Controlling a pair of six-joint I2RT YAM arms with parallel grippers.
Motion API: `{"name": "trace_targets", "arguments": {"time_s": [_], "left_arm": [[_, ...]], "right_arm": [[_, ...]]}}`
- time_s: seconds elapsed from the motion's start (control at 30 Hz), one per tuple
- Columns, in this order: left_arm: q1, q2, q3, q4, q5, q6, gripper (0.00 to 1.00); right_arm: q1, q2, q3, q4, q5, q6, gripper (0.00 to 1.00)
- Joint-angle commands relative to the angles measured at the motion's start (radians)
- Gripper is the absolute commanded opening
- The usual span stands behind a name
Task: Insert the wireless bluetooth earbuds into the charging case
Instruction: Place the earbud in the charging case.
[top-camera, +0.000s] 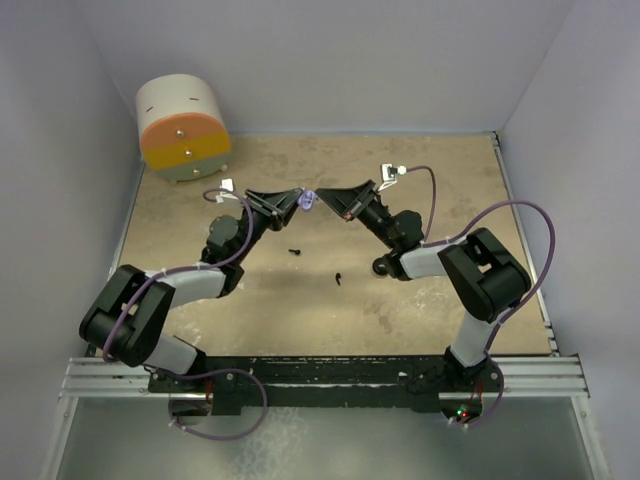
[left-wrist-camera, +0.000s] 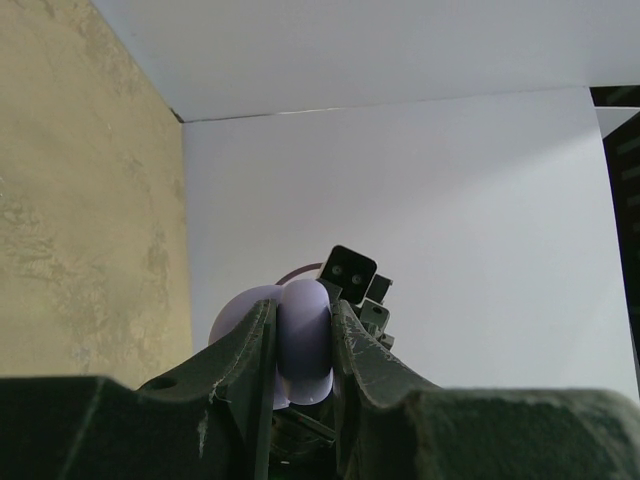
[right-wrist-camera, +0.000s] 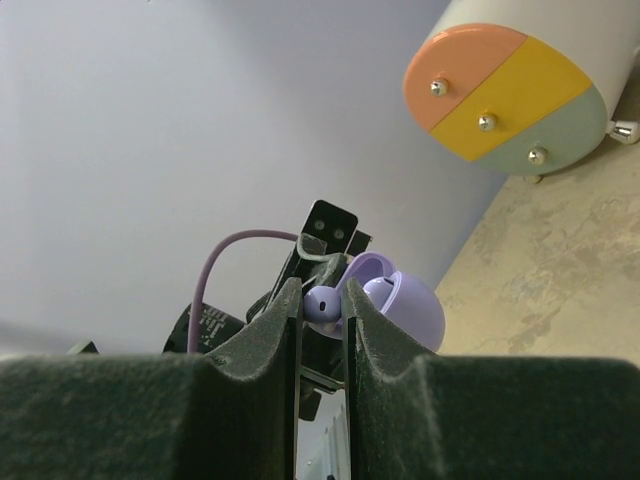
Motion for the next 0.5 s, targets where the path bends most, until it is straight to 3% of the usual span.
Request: {"name": "trace_targets", "arguments": {"time_s": [0.0, 0.47], "left_arm": [[-0.01, 0.011, 0.049, 0.021, 0.006, 0.021, 0.0], [-0.019, 0.039, 0.077, 0.019, 0.024, 0.021, 0.0]], "right_arm": [[-0.003, -0.015, 0.045, 0.239, -0.008, -0.026, 0.0], [-0.002, -0.009, 0.049, 0.244, -0.038, -0.034, 0.0]]}}
